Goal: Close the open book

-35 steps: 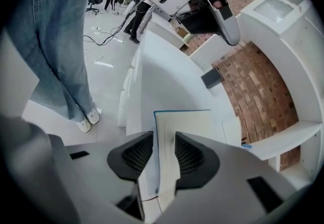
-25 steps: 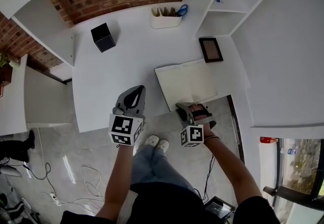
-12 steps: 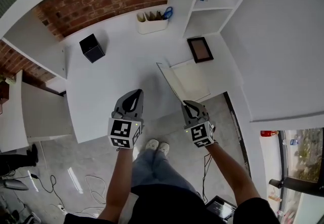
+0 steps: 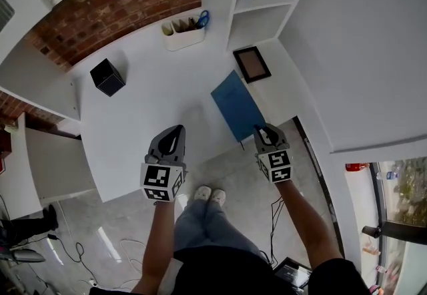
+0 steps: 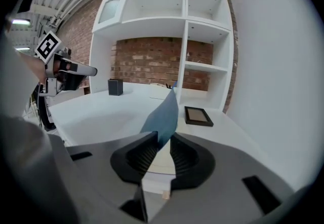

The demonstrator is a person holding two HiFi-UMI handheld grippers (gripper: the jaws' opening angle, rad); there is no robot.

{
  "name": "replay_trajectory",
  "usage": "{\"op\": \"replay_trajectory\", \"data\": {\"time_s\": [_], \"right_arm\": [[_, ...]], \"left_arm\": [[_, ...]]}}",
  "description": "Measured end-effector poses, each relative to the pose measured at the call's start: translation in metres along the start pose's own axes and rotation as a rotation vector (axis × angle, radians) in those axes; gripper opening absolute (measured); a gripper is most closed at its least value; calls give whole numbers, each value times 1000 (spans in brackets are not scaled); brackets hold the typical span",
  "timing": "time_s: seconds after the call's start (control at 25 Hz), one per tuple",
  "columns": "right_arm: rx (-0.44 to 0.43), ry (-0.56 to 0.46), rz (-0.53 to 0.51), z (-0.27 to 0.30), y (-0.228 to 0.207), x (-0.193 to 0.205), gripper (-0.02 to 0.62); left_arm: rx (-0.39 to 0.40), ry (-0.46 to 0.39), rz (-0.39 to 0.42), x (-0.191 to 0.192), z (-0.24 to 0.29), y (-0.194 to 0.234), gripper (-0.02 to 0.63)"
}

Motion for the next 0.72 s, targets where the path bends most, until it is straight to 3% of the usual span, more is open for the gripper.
{"op": "replay_trajectory", "data": {"time_s": [0.36, 0.72], "right_arm": [[73, 155, -34, 15, -41, 41, 193], [58, 171, -61, 20, -48, 51, 199]], "left_arm": [[11, 46, 3, 11, 18, -2, 9], [19, 63, -2, 18, 29, -3, 9]]}}
Point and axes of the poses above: the fingertips, and each gripper's own axes: z forward along the fingers, y to its left, x out of its underside, the point moved 8 cm from there along -z, backward along the fingers, and after that the axes turned 15 degrees about -y, right-handed, at the moved point
